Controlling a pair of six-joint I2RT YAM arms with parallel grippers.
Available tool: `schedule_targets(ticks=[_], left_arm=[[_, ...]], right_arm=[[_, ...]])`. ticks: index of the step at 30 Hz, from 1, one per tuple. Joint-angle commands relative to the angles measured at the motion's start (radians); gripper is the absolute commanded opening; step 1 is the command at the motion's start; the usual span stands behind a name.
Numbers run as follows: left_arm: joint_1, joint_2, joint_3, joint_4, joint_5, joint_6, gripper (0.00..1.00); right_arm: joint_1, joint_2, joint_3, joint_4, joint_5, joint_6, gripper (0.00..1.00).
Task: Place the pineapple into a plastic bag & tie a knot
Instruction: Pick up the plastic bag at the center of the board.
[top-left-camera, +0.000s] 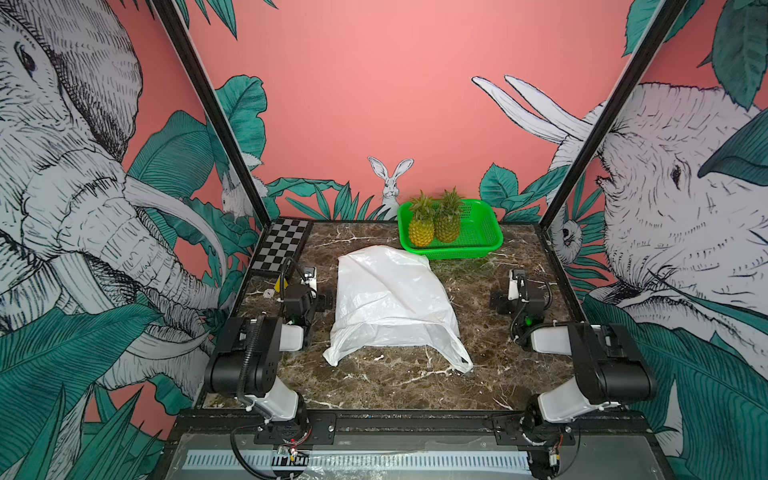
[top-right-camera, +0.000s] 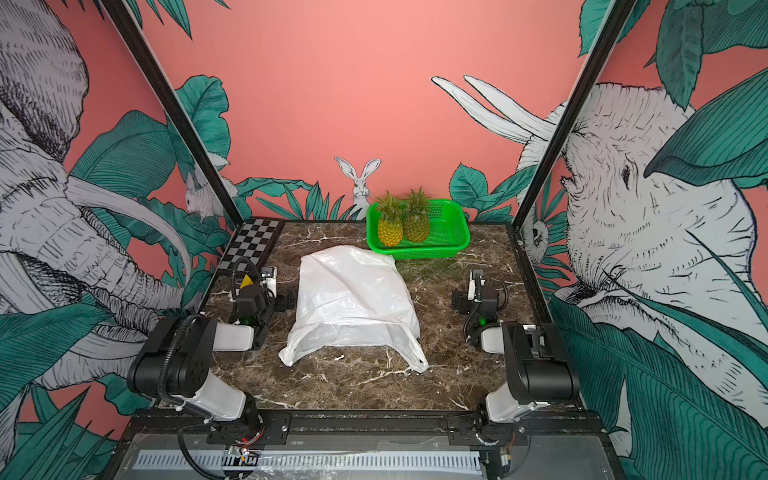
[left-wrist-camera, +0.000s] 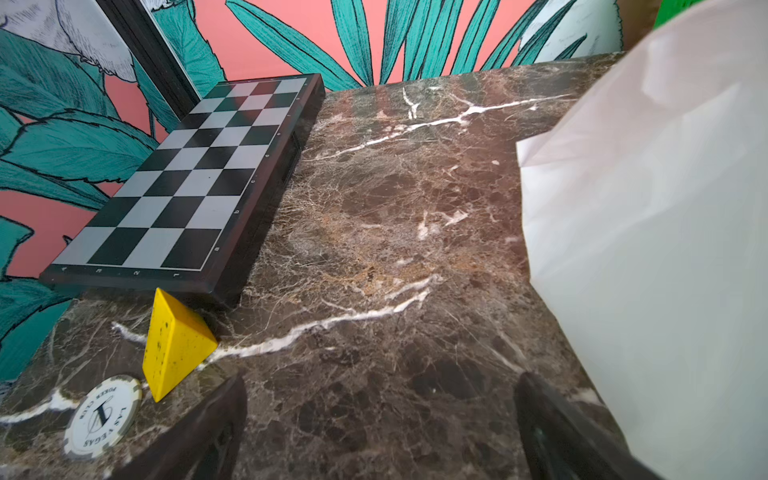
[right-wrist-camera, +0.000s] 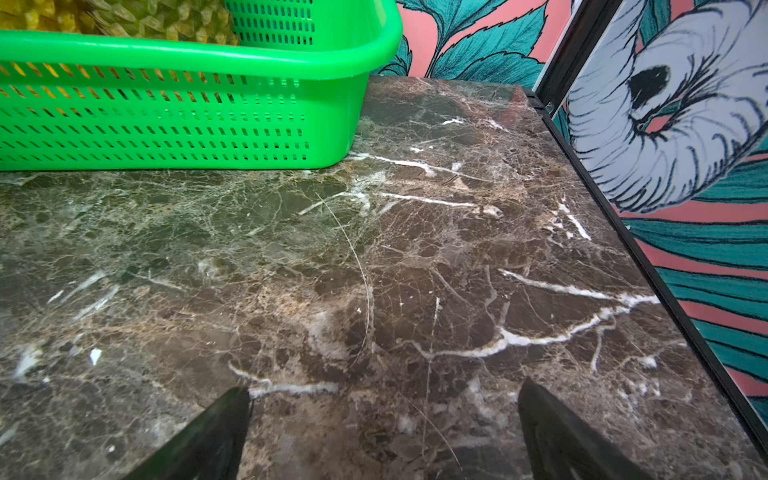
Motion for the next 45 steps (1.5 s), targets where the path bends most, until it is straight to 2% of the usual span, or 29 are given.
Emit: schedule_targets(ticks=[1, 21, 23, 25, 26, 28, 30, 32, 33, 34, 35, 38, 40, 42, 45], left_arm=[[0.007, -0.022, 0.015, 0.003, 0.013, 0.010, 1.00], [0.007, -0.025, 0.017, -0.001, 0.011, 0.011, 0.99], [0.007, -0.040, 0.012, 0.020, -0.054, -0.015, 0.99], [0.007, -0.122, 0.023, -0.090, -0.099, -0.034, 0.99], [0.007, -0.168, 0.039, -0.168, -0.111, -0.047, 0.99], [0.007, -0.263, 0.074, -0.330, -0.181, -0.101, 0.99], [0.007, -0.375, 0.101, -0.487, -0.246, -0.160, 0.99], [0.005, -0.476, 0.140, -0.640, -0.252, -0.195, 0.98], [0.004, -0.533, 0.177, -0.756, -0.250, -0.237, 0.97], [-0.001, -0.577, 0.205, -0.841, -0.250, -0.267, 0.97], [-0.013, -0.628, 0.235, -0.937, -0.252, -0.295, 0.97], [-0.082, -0.763, 0.306, -1.172, -0.250, -0.346, 0.96], [-0.148, -0.815, 0.355, -1.316, -0.243, -0.382, 0.94], [-0.244, -0.847, 0.403, -1.481, -0.273, -0.424, 0.94], [-0.404, -0.864, 0.437, -1.626, -0.319, -0.478, 0.93]], right_arm=[[0.000, -0.015, 0.009, 0.039, -0.007, -0.008, 0.99], [-0.017, -0.011, 0.010, 0.043, -0.041, 0.005, 0.99], [-0.017, -0.032, 0.005, 0.059, -0.013, 0.020, 0.99], [-0.016, -0.122, 0.042, -0.101, 0.000, 0.019, 0.99], [-0.017, -0.176, 0.083, -0.249, 0.005, 0.033, 0.99], [-0.020, -0.257, 0.168, -0.449, 0.022, 0.139, 0.99], [-0.021, -0.328, 0.259, -0.664, 0.066, 0.325, 0.99], [-0.032, -0.383, 0.318, -0.834, 0.141, 0.612, 0.99], [-0.042, -0.409, 0.328, -0.838, 0.079, 0.652, 0.99], [-0.045, -0.427, 0.330, -0.811, -0.011, 0.636, 0.99], [-0.044, -0.439, 0.346, -0.812, -0.110, 0.630, 0.93], [0.000, -0.412, 0.467, -0.982, -0.311, 0.613, 0.89], [0.084, -0.406, 0.533, -1.138, -0.317, 0.568, 0.89], [0.198, -0.410, 0.582, -1.292, -0.277, 0.531, 0.89], [0.342, -0.410, 0.613, -1.462, -0.204, 0.518, 0.89]])
